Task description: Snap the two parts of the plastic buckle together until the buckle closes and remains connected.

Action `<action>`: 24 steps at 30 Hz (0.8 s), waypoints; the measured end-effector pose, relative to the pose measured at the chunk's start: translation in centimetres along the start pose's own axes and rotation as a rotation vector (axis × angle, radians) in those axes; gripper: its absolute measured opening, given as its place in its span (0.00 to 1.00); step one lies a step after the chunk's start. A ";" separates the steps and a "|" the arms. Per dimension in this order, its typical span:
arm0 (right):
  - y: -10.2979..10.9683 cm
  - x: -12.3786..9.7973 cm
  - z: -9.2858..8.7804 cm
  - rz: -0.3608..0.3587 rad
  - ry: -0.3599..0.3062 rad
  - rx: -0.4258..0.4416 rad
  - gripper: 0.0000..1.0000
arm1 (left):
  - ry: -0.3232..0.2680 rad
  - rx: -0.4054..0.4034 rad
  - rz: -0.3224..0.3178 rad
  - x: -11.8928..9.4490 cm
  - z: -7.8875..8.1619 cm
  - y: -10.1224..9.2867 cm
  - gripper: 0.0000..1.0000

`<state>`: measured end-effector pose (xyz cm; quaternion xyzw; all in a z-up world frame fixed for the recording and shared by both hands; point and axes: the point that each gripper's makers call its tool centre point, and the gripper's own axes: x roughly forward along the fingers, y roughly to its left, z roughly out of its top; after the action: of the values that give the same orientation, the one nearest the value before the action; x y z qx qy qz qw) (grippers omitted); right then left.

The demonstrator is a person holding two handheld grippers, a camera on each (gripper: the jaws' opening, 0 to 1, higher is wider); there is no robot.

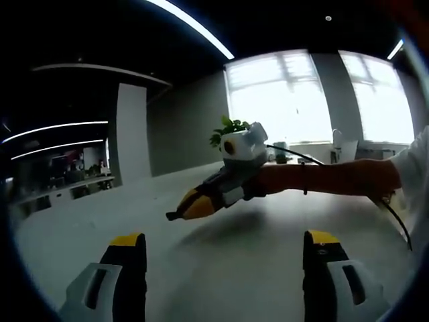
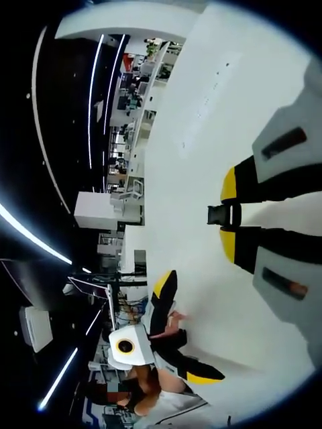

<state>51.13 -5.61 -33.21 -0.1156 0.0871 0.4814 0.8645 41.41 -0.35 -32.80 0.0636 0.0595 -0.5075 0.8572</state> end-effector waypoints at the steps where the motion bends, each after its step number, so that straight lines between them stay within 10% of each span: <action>1: -0.1 0.0 0.0 -0.002 -0.004 0.000 0.11 | -0.002 0.000 -0.001 0.0 0.0 0.0 0.99; 24: -1.6 0.5 -1.1 -0.043 0.022 0.014 0.11 | -0.007 0.007 -0.003 0.2 0.2 -0.1 0.99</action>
<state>52.68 -6.34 -34.20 -0.1169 0.0976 0.4610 0.8742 41.42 -0.56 -32.59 0.0648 0.0548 -0.5094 0.8563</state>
